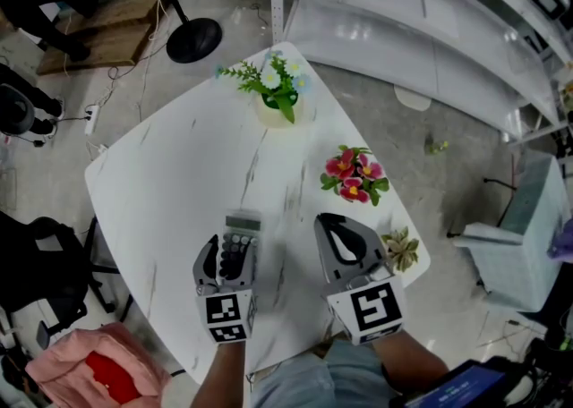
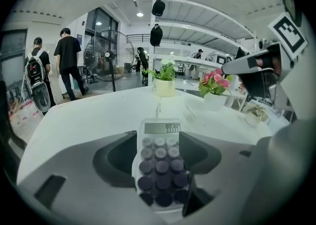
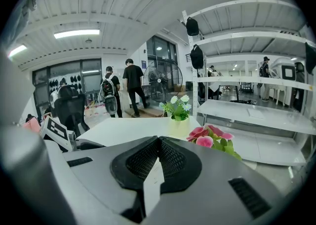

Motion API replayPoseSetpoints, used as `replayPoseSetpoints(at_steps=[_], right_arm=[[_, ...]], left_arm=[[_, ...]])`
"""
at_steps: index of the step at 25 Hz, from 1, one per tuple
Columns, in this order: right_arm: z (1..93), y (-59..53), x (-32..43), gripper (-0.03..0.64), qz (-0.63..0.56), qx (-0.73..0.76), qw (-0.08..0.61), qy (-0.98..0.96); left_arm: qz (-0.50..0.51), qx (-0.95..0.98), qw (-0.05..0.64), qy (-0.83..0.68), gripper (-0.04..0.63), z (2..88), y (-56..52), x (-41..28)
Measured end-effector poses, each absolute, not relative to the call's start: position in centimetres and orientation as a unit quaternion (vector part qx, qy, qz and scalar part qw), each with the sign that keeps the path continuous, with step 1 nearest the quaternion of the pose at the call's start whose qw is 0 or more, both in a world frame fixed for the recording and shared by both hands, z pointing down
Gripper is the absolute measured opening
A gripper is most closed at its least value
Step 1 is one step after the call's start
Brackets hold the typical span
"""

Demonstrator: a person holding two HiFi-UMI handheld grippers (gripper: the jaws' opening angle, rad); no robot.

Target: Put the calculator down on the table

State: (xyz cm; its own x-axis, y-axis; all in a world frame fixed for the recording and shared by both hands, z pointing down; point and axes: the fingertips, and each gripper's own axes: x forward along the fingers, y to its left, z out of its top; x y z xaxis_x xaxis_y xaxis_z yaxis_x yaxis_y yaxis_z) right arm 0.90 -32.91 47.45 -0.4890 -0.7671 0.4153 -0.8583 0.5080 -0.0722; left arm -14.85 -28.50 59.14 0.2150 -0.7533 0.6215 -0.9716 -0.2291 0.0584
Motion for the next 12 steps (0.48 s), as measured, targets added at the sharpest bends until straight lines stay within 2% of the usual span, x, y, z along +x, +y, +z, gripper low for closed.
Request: replayPoseSetpoints(at_steps=[7,12], right_arm=[[47.3,-32.8,0.7,0.018,0.135,0.477,0.168,-0.852],[46.5,-32.4,-0.1,0.018,0.130,0.472,0.157,-0.858]], left_arm=[[0.248,0.741,0.231,-0.580,0.268,59.0,-27.9,-15.3],[0.203,0.749,0.183,-0.603,0.258,55.1,-28.7,-15.9]])
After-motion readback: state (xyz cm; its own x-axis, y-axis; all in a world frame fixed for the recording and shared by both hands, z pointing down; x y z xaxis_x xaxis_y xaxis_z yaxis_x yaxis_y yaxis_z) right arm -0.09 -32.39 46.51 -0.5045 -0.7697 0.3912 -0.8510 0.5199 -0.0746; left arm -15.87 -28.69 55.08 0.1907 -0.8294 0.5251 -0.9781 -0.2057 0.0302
